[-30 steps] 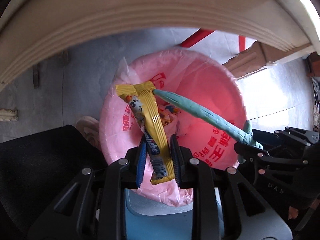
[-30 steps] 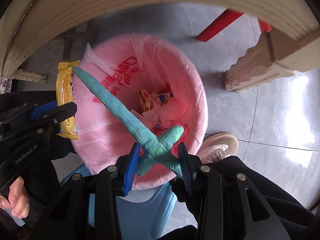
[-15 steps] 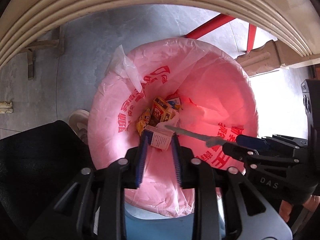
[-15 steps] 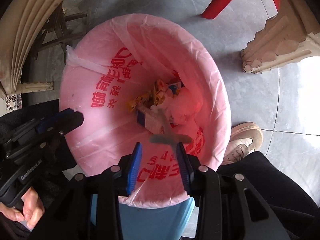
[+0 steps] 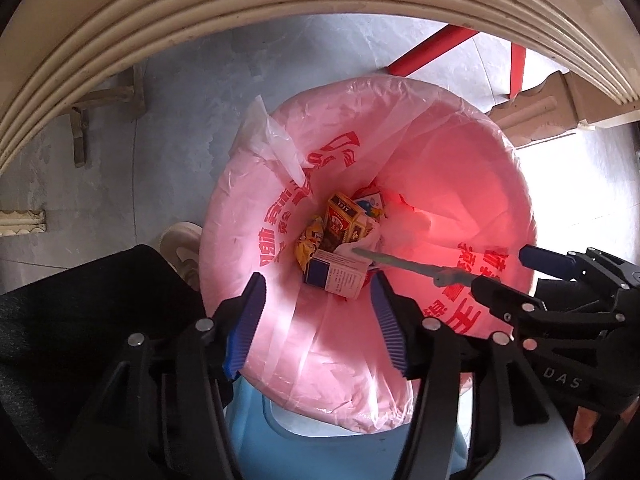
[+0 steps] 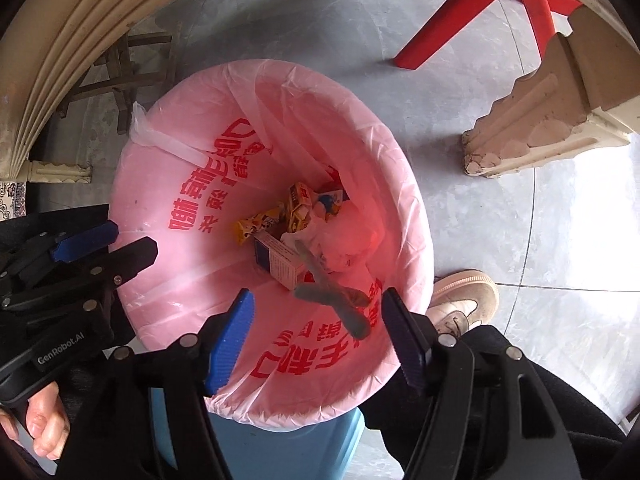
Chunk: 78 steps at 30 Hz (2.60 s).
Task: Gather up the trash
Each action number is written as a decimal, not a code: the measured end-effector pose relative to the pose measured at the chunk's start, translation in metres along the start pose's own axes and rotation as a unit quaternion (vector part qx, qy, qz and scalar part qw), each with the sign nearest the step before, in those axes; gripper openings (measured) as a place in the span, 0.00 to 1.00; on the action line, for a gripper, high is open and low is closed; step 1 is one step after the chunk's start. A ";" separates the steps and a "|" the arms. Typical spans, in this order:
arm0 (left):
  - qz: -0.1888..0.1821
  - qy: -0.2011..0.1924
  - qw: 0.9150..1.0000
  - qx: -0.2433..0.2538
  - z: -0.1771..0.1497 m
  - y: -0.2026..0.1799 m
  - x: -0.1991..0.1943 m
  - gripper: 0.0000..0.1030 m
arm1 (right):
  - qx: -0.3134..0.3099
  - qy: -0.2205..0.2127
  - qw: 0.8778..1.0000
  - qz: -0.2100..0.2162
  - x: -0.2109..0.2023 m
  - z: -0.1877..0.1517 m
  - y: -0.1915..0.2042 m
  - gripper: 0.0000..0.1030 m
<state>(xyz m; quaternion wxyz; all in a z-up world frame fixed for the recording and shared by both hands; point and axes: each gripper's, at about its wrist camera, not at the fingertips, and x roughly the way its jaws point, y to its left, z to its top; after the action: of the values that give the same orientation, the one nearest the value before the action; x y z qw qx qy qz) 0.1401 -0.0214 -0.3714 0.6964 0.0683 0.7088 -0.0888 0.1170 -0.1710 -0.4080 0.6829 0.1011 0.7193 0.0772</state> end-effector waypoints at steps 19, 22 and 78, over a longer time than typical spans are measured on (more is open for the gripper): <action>0.005 -0.066 0.998 0.014 -0.015 -0.018 -0.055 0.60 | -0.014 -0.096 0.993 -0.075 -0.070 -0.029 0.003 0.63; 0.014 -0.086 0.996 0.012 -0.020 -0.021 -0.069 0.61 | -0.008 -0.124 0.989 -0.080 -0.090 -0.036 0.005 0.63; 0.056 -0.466 0.882 -0.039 -0.144 -0.058 -0.373 0.72 | 0.004 -0.563 0.817 -0.121 -0.410 -0.210 0.094 0.88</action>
<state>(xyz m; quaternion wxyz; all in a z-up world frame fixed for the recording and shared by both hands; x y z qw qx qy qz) -0.0056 -0.0362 0.0055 0.9524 0.0318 0.3000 -0.0436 -0.0700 -0.1774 0.0237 0.9723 0.0414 0.2158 -0.0797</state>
